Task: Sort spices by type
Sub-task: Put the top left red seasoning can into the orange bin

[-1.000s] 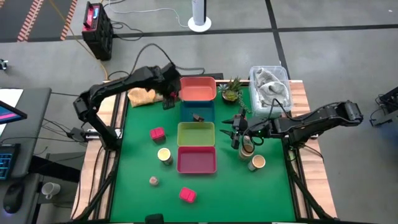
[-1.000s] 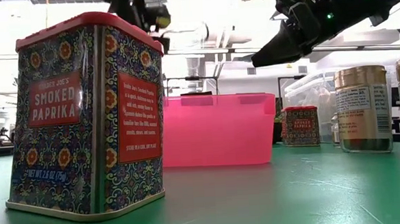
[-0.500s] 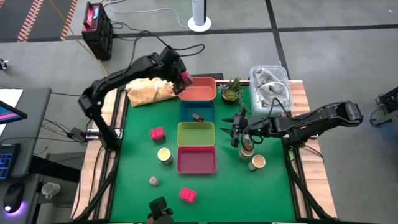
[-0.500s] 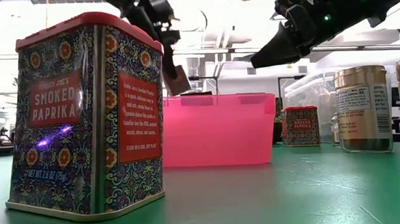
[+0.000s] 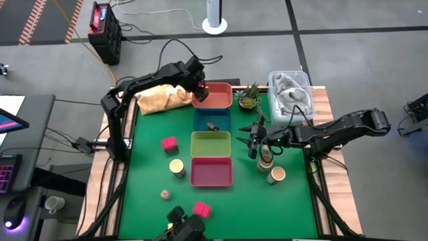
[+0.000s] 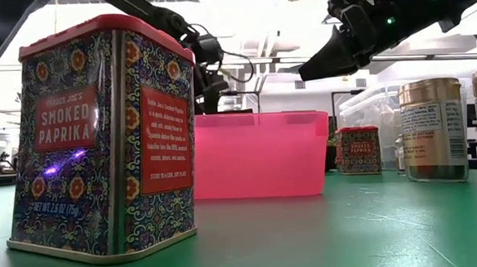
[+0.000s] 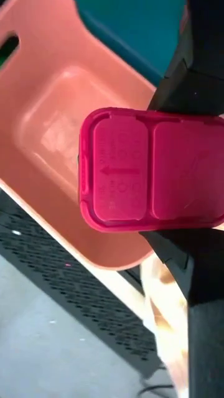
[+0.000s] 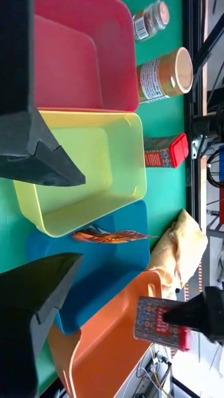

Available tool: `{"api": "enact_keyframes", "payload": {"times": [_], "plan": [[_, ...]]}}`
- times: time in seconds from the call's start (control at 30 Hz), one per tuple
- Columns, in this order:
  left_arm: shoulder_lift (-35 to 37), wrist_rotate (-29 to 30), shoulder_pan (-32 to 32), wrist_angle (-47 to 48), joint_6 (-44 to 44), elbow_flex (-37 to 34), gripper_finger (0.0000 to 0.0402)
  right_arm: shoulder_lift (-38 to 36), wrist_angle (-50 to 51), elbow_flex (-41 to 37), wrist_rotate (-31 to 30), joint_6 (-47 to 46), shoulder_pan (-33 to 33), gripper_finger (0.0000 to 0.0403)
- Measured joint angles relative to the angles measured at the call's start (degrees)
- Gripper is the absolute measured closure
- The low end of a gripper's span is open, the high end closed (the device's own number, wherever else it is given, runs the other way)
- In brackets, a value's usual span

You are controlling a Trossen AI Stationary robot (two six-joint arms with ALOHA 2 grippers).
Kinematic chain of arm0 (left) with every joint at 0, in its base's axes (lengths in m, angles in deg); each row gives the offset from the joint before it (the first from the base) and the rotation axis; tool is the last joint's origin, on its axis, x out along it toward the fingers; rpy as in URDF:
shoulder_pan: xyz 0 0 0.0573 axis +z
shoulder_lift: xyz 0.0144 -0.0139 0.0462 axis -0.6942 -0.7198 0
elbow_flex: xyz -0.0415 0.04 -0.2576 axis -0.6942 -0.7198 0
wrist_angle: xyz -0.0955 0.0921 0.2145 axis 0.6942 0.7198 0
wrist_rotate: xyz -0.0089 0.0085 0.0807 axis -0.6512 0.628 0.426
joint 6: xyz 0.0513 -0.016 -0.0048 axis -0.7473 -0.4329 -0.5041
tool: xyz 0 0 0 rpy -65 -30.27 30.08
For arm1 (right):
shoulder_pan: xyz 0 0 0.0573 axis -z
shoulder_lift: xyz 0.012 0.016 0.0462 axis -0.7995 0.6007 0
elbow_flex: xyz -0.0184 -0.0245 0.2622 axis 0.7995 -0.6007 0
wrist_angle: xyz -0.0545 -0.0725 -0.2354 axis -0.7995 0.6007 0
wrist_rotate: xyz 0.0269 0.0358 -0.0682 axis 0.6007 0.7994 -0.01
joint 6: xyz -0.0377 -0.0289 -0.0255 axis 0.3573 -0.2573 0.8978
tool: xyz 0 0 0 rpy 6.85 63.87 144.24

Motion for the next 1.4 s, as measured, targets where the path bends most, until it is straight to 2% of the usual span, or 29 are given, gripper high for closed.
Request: {"api": "enact_keyframes", "payload": {"times": [0.3,0.77,1.23,1.4], "plan": [[-4.1,-0.9,0.0,3.9,8.0,6.7,0.0186,0.0,-0.5,0.0,0.0,0.0,0.0,0.0190],[-4.1,-0.9,-0.6,8.8,19.9,6.8,0.0184,0.0,-0.5,0.0,0.0,-1.6,-0.5,0.0190],[-4.0,-0.7,-2.3,8.7,18.2,6.8,0.0138,0.0,-0.8,0.0,0.0,-1.5,-1.7,0.0190],[-4.0,-0.7,-2.4,7.9,17.3,6.8,0.0134,0.0,-0.8,0.0,0.0,-1.5,-1.7,0.0190]]}}
